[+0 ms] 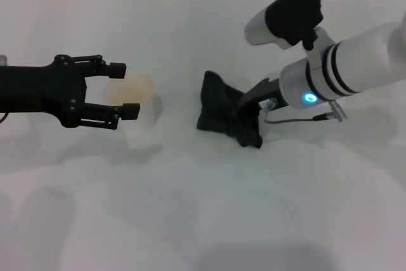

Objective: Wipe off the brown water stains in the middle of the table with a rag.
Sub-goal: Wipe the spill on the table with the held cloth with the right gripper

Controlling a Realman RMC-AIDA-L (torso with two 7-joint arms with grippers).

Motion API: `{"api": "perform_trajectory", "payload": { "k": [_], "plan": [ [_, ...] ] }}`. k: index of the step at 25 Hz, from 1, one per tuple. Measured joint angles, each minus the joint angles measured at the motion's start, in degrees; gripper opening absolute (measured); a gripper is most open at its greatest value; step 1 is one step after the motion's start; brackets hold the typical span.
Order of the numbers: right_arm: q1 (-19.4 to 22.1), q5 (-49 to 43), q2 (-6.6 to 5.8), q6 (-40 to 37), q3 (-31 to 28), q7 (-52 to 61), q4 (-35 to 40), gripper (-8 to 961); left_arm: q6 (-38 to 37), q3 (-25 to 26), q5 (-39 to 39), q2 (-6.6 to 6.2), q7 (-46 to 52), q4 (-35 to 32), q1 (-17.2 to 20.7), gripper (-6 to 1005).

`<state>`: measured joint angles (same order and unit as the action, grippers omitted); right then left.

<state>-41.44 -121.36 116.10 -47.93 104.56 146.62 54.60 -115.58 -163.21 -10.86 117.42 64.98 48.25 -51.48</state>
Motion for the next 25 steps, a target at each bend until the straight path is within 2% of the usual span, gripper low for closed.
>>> {"api": "perform_trajectory", "payload": {
  "k": [13, 19, 25],
  "plan": [
    [1.0, 2.3, 0.01, -7.3, 3.7, 0.0, 4.4, 69, 0.1, 0.0, -0.1, 0.0, -0.1, 0.0, 0.3, 888],
    [2.7, 2.3, 0.01, -9.2, 4.6, 0.3, 6.2, 69, 0.1, 0.0, -0.6, 0.0, -0.1, 0.0, 0.3, 888],
    [2.8, 2.3, 0.09, -9.0, 4.7, 0.4, 6.7, 69, 0.0, 0.0, -0.7, 0.21, 0.1, 1.1, 0.1, 888]
  ]
}}
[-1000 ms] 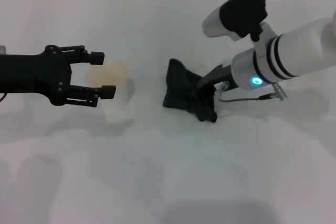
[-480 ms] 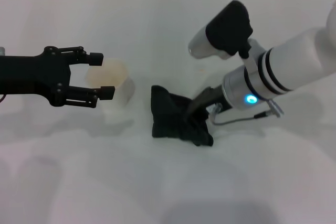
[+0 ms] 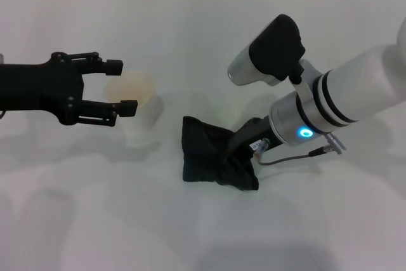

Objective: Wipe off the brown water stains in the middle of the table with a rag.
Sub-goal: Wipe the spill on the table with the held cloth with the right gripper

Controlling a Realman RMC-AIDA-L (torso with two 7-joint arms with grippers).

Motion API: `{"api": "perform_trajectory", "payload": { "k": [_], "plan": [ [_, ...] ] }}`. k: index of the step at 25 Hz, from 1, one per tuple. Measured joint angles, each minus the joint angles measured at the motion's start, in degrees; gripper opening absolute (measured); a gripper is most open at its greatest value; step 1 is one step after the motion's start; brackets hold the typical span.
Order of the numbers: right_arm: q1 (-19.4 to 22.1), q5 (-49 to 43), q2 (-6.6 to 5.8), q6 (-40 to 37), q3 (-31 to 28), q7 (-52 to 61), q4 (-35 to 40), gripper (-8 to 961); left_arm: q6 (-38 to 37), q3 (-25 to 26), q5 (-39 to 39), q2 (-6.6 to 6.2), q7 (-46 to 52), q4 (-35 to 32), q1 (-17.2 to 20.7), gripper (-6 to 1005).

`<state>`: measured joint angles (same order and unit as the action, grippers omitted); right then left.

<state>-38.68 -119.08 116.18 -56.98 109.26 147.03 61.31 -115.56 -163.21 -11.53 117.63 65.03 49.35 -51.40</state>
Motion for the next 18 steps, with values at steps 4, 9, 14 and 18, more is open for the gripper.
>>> {"api": "perform_trajectory", "payload": {
  "k": [4, 9, 14, 18],
  "plan": [
    [-0.7, 0.0, 0.01, 0.9, 0.0, 0.1, -0.2, 69, 0.0, 0.0, 0.0, 0.2, 0.0, 0.0, -0.3, 888],
    [-1.3, -0.2, -0.07, 2.9, -0.7, 0.1, -0.7, 69, 0.0, 0.0, 0.0, 0.38, 0.0, 0.0, -0.4, 888],
    [-1.5, -0.6, -0.22, 5.0, -2.0, 0.1, -2.0, 69, 0.0, 0.0, -0.1, 0.47, 0.0, 0.0, -0.2, 888],
    [-0.9, -0.6, -0.45, 5.9, -3.6, -0.2, -3.0, 70, 0.0, 0.0, -0.1, 0.49, 0.0, 0.2, 0.2, 888]
  ]
}}
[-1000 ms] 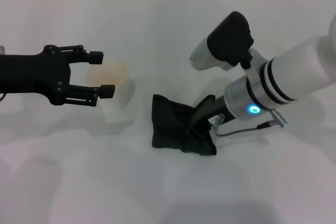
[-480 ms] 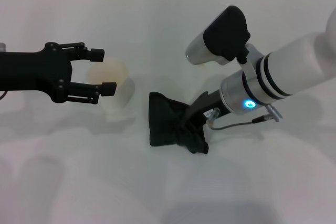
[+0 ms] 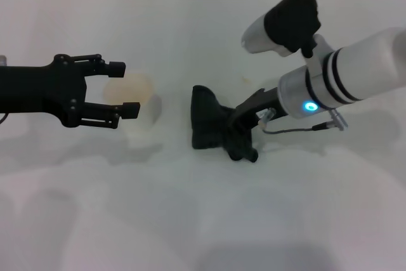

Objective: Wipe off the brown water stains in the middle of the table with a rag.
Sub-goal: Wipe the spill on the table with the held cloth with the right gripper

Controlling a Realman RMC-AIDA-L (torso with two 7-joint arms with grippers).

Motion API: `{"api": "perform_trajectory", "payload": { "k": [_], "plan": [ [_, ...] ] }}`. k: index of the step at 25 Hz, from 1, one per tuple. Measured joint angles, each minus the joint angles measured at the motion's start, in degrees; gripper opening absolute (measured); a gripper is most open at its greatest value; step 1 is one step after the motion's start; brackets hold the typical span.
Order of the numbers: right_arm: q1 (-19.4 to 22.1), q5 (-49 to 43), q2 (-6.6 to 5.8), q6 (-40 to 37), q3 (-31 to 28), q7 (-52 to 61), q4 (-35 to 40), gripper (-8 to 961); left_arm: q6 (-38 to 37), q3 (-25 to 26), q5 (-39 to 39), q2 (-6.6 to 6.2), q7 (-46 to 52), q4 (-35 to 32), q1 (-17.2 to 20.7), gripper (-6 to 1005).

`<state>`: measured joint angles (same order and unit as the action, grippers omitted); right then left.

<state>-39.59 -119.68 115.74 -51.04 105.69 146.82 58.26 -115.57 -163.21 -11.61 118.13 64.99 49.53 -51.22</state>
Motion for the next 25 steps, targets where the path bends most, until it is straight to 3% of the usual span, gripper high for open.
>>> {"api": "perform_trajectory", "payload": {
  "k": [9, 25],
  "plan": [
    [1.4, -0.3, -0.03, 0.6, -1.2, -0.4, -0.2, 70, 0.0, 0.0, 0.0, 0.0, -0.1, 0.1, -0.1, 888],
    [-6.2, 1.4, 0.45, -0.6, 3.9, 0.2, -1.5, 70, 0.1, 0.0, -0.8, 0.42, -0.1, 0.0, 0.0, 888]
  ]
}}
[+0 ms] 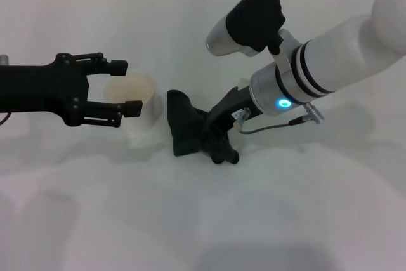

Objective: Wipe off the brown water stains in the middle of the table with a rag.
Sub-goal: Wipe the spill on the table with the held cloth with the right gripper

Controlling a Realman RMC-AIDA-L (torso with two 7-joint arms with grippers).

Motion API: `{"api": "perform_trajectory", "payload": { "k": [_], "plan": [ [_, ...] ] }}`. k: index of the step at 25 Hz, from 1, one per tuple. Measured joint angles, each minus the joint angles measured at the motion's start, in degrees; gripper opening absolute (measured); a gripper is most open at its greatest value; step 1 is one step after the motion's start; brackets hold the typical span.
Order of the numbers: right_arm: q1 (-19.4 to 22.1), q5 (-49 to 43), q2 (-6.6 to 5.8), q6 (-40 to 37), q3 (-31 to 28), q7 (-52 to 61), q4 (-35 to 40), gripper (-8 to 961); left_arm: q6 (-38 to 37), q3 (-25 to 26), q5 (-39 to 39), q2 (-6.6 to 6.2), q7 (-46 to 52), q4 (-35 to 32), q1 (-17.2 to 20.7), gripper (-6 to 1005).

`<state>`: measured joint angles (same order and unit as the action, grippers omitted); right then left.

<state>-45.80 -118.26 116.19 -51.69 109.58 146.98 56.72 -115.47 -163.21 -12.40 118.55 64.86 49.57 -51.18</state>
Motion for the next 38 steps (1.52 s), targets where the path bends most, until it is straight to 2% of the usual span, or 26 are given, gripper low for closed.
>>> {"api": "perform_trajectory", "payload": {
  "k": [12, 38],
  "plan": [
    [-1.3, 0.2, 0.0, 5.5, 0.1, 0.9, -5.8, 70, 0.0, 0.0, -0.1, 0.17, 0.1, 0.0, 0.0, 888],
    [-3.5, 0.1, -0.02, 12.1, -1.3, 0.8, -12.1, 71, 0.0, 0.0, -0.5, 0.28, 0.0, -0.1, 0.1, 888]
  ]
}}
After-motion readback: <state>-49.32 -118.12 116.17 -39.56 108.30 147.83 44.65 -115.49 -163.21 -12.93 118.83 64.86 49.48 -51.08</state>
